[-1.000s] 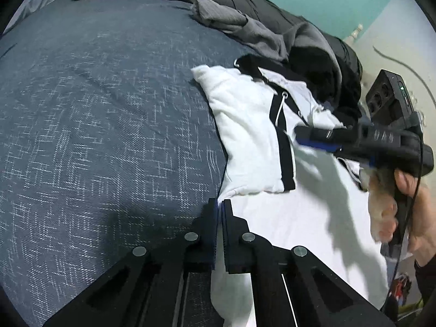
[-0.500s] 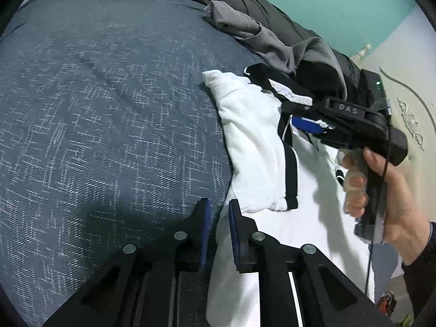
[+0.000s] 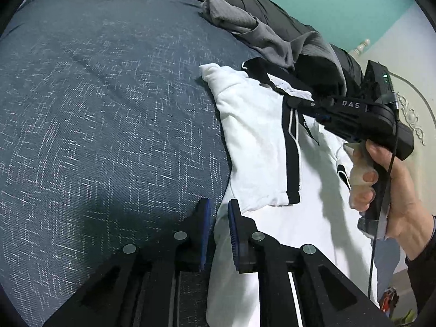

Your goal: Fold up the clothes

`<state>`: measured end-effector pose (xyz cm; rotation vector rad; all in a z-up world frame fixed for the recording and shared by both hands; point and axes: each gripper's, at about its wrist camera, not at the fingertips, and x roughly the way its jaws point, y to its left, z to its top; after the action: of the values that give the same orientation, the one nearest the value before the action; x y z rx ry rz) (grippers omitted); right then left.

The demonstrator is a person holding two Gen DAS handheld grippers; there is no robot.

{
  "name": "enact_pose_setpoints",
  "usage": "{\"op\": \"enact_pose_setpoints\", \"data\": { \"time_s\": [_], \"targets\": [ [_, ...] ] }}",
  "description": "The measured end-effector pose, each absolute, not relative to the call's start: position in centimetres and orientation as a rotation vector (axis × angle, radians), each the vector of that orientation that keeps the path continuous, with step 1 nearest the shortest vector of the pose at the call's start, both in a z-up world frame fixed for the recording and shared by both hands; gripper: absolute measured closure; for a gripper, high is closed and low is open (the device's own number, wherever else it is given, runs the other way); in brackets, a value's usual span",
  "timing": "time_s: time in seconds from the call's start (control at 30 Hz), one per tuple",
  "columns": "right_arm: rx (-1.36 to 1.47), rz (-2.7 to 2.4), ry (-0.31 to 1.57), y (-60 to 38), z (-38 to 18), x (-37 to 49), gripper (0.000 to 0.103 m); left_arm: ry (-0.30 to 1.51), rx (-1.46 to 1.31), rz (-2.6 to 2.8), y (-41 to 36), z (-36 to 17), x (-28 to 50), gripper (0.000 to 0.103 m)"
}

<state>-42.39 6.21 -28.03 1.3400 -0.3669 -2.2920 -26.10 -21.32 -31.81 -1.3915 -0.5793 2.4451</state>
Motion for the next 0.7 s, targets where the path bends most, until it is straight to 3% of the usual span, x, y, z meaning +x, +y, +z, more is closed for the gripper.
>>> {"op": "enact_pose_setpoints", "data": {
  "time_s": [0.43,0.53,0.57,0.6,0.7],
  "targets": [
    [1.456,-2.293,-0.377,8.1,-29.9,-42.9,0.1,-0.575,-1.415,2.43,-21.0,-32.5,-26.3,0.095],
    [1.418,-2.325,-0.297,7.2,-27.9,-43.3,0.092,-0.58,-1.414,2.433,-20.9,-32.4,-26.3,0.095],
    [1.394,-2.338,-0.261,6.7,-27.1,-43.4,0.079,-0.579,-1.414,2.434,-20.9,-32.4,-26.3,0.095],
    [1.37,-2.351,-0.225,6.3,-26.2,-43.5,0.074,-0.578,-1.414,2.435,-20.9,-32.4,-26.3,0.095],
    [1.313,-2.322,-0.136,3.9,-24.0,-44.0,0.072,-0.571,-1.416,2.438,-20.8,-32.3,-26.3,0.095]
  ]
}}
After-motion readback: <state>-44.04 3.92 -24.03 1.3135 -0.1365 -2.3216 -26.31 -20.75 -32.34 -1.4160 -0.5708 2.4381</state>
